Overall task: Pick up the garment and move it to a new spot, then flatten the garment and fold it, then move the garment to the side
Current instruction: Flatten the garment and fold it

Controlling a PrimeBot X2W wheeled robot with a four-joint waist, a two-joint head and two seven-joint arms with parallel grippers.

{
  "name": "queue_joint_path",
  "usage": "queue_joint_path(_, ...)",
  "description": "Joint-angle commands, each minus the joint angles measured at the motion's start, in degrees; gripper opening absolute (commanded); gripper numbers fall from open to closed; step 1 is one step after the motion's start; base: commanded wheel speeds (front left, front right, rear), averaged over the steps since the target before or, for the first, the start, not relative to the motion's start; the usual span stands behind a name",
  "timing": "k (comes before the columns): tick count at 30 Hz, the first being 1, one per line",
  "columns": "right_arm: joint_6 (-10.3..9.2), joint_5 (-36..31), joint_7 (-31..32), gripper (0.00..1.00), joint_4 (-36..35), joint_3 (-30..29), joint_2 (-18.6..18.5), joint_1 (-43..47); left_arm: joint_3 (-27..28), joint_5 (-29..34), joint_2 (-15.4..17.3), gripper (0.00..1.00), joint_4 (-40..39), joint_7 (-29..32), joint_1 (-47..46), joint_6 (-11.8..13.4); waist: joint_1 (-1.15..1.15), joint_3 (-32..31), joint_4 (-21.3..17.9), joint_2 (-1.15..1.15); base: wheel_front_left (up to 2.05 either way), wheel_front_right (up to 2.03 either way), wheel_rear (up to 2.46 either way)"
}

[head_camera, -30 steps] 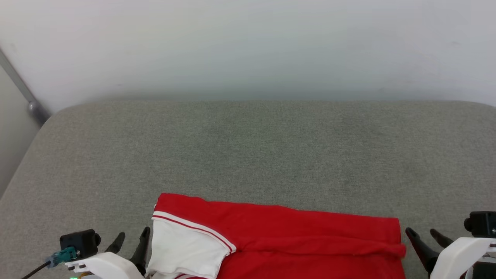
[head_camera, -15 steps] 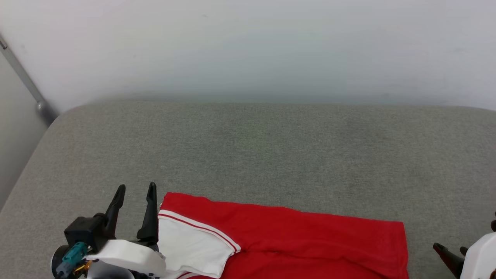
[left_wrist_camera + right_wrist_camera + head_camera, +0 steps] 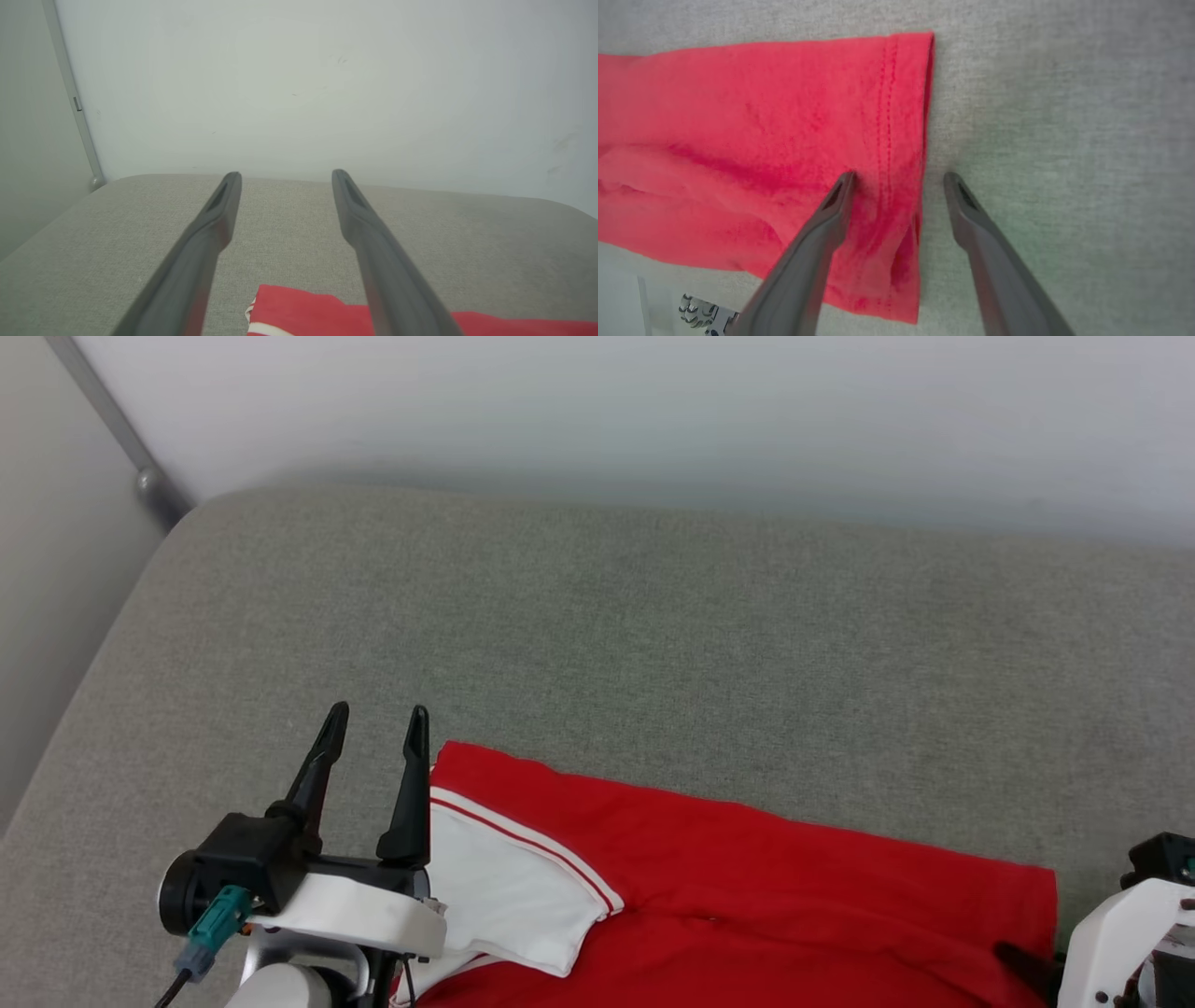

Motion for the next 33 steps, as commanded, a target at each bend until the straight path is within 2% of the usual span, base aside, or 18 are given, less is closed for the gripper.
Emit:
queue_joint_path(1, -0.02, 0.0, 0.3, 1.00, 2.3, 0.4, 0.3, -1.2, -0.3, 0.7, -0.3, 1.00, -0.3, -0.4, -1.1, -0.3, -0.01, 2.2, 1.4, 0.00, 0.00, 0.00, 0.00)
queue_joint_path(4, -0.02, 0.9, 1.9, 1.00, 6.6, 1.8, 1.3, -1.1, -0.5, 1.1, -0.4, 1.00, -0.1, -0.5, -1.8, -0.6, -0.01, 3.0, 1.8, 0.00, 0.00, 0.00, 0.00)
queue_joint_path(5, -0.02, 1.4, 2.3, 0.79, 7.5, 2.4, 1.6, -1.0, -0.6, 1.2, -0.4, 1.00, 0.1, -0.6, -1.9, -0.8, -0.01, 3.0, 1.9, 0.00, 0.00, 0.00, 0.00)
queue_joint_path(6, -0.01, 2.0, 2.6, 0.33, 8.3, 2.8, 2.0, -1.0, -0.5, 1.2, -0.5, 1.00, 0.2, -0.7, -1.9, -0.8, -0.01, 3.0, 1.8, 0.00, 0.00, 0.00, 0.00)
queue_joint_path(7, 0.04, 2.3, 2.5, 0.00, 8.6, 3.3, 2.1, -1.1, -0.4, 1.2, -0.4, 1.00, 0.3, -0.7, -1.8, -0.8, -0.01, 3.0, 1.7, 0.00, 0.00, 0.00, 0.00)
queue_joint_path(16, 0.03, 3.7, -0.5, 0.00, 6.0, 5.2, -1.8, -3.5, -0.5, 1.5, 0.3, 1.00, 1.5, -0.3, -0.4, -0.2, -0.01, 0.1, -0.3, 0.00, 0.00, 0.00, 0.00)
queue_joint_path(22, -0.02, 3.5, -0.2, 0.00, 4.1, 4.6, -4.3, -4.4, -0.7, 1.2, 0.5, 1.00, 1.6, 0.4, 1.1, 0.8, -0.01, -2.7, -2.1, 0.00, 0.00, 0.00, 0.00)
queue_joint_path(27, -0.02, 1.3, 1.3, 0.00, 3.5, 0.6, -5.9, -4.8, -0.8, 1.3, 0.7, 1.00, 0.9, 0.6, 2.7, 1.6, -0.01, -3.7, -3.8, 0.00, 0.00, 0.00, 0.00)
queue_joint_path(33, -0.02, -1.8, 3.3, 0.00, 1.2, -8.4, -8.6, -5.0, -0.9, 1.2, 0.5, 1.00, 0.6, 0.4, 3.4, 2.0, -0.01, -4.0, -5.2, 0.00, 0.00, 0.00, 0.00)
